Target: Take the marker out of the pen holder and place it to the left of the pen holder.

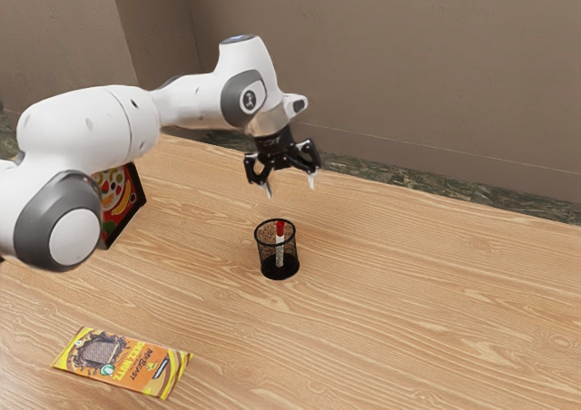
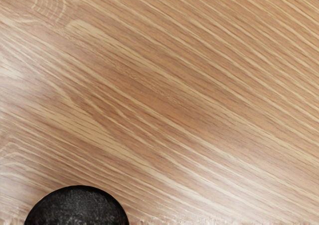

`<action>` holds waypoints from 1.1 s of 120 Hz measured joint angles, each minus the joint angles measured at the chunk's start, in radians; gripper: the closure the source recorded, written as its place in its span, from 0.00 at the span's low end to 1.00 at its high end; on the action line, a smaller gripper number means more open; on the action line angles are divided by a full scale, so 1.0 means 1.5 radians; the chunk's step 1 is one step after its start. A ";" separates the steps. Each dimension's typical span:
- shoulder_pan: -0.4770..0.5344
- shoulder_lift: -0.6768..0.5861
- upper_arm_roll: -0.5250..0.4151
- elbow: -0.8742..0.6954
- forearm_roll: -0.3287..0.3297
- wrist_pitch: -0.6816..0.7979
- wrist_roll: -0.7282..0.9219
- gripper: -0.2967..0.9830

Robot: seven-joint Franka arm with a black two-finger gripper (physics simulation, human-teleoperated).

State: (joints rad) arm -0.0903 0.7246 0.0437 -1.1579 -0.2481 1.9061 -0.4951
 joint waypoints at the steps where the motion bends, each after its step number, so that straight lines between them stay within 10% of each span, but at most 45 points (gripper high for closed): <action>1: 0.001 0.000 0.000 0.000 -0.004 -0.004 -0.005 0.23; 132: 0.011 -0.005 0.013 -0.074 -0.163 -0.151 -0.315 0.28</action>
State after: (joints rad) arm -0.0738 0.7166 0.0629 -1.2682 -0.4928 1.6802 -0.9682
